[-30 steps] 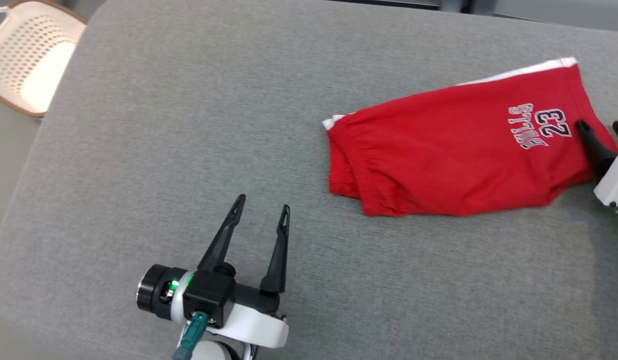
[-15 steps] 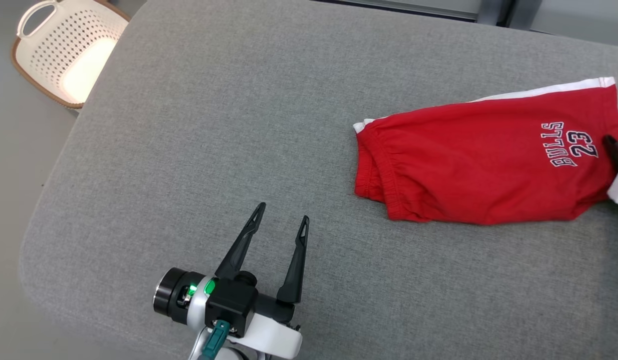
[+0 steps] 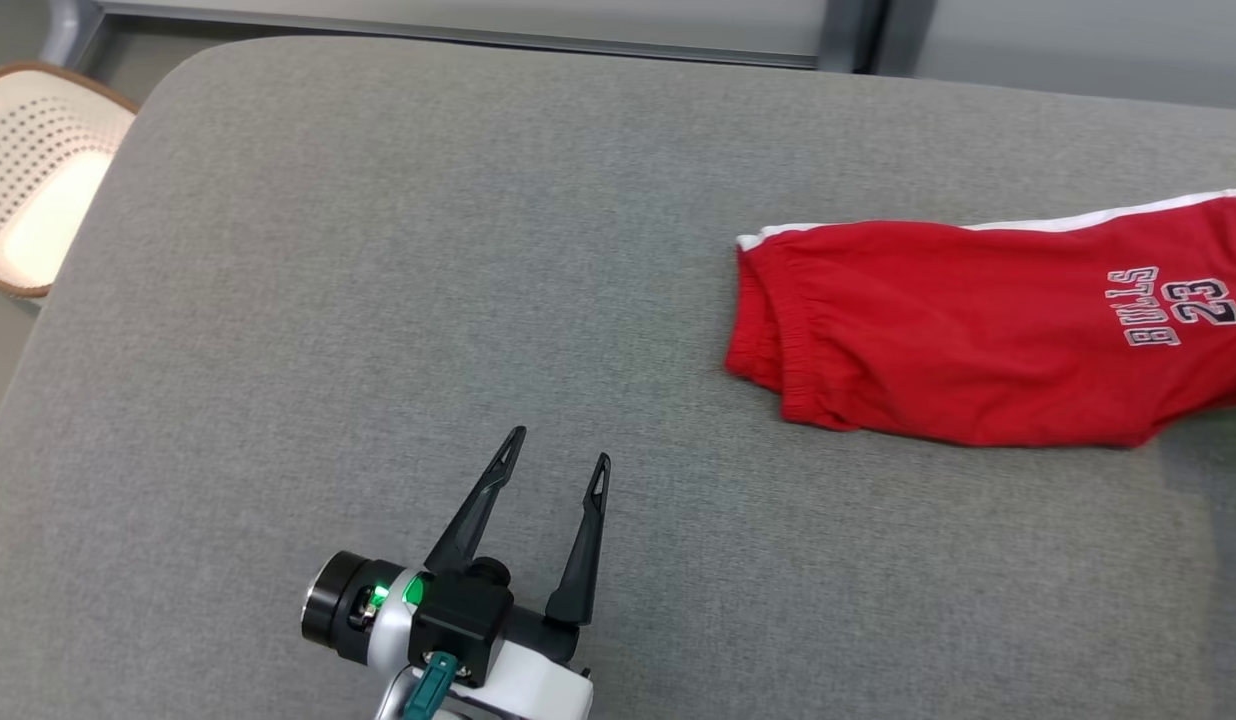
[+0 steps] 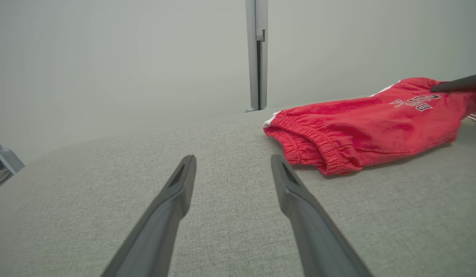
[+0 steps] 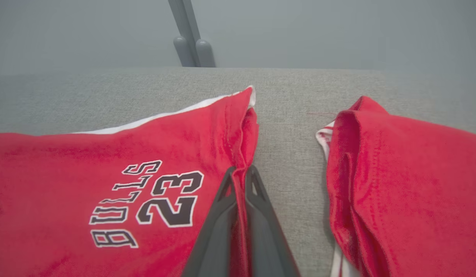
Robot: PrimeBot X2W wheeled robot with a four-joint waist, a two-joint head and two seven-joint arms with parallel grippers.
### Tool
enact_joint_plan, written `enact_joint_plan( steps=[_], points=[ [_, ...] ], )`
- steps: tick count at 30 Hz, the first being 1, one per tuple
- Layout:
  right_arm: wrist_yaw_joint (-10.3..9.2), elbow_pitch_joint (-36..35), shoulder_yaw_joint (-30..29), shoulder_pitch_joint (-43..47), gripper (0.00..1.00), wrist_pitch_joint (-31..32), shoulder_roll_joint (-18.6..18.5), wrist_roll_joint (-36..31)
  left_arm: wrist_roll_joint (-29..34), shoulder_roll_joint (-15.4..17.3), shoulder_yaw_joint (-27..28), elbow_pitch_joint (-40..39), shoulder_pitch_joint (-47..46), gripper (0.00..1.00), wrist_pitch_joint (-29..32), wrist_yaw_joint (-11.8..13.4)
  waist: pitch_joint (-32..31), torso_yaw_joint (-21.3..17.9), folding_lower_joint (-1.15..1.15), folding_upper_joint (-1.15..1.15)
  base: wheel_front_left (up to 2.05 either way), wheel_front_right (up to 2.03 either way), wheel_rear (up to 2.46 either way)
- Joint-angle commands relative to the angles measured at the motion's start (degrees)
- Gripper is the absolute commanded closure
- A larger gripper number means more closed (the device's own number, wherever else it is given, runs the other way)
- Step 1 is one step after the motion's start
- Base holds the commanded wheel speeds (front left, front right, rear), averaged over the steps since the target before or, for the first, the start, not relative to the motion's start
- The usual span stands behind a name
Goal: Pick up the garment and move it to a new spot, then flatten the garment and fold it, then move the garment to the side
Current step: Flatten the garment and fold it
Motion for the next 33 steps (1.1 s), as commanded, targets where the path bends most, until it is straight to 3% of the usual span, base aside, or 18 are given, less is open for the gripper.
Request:
enact_joint_plan(
  steps=[1, 5, 9, 21, 31, 32, 33],
  points=[
    [-0.05, -0.9, -0.1, 0.5, 1.0, -0.4, -1.1, -0.7, 0.2, 0.2, 0.3, 0.1, 0.9, 0.0, -0.1, -0.2, -0.5, -1.4, 0.0, 0.0, 0.0, 0.0, 0.0],
    [-0.05, -3.9, -0.9, -0.9, 1.0, 0.3, -2.9, -3.4, 0.7, 0.2, 0.5, 0.6, 0.7, 0.0, -0.1, -0.7, -1.0, -2.5, 0.0, 0.0, 0.0, 0.0, 0.0],
    [-0.04, -8.1, -1.4, -2.2, 1.0, 2.5, -0.6, -5.7, -0.8, 0.1, 0.9, 0.7, 0.8, 0.0, -0.1, -1.1, -1.5, -3.1, 0.0, 0.0, 0.0, 0.0, 0.0],
    [-0.03, -22.1, -2.7, -2.4, 1.0, 11.8, 12.6, -16.4, -5.3, 0.1, -0.8, 1.1, -0.6, 0.0, -0.1, -0.5, -0.6, 0.0, 0.0, 0.0, 0.0, 0.0, 0.0],
    [-0.04, -26.0, -1.0, 2.3, 1.0, 16.7, 20.0, -19.5, -7.2, 0.1, -2.5, 2.0, -1.7, 0.0, -0.1, 0.2, 0.1, 1.9, 0.0, 0.0, 0.0, 0.0, 0.0],
    [-0.04, -26.1, -1.0, 3.0, 0.94, 16.7, 20.6, -19.8, -7.3, 0.1, -2.5, 2.0, -1.7, 0.0, -0.1, 0.3, 0.1, 1.8, 0.0, 0.0, 0.0, 0.0, 0.0],
    [-0.04, -26.5, -1.0, 3.6, 0.46, 16.5, 21.3, -19.9, -7.4, 0.1, -2.5, 2.1, -1.7, 0.0, -0.1, 0.3, 0.1, 1.8, 0.0, 0.0, 0.0, 0.0, 0.0]
  ],
)
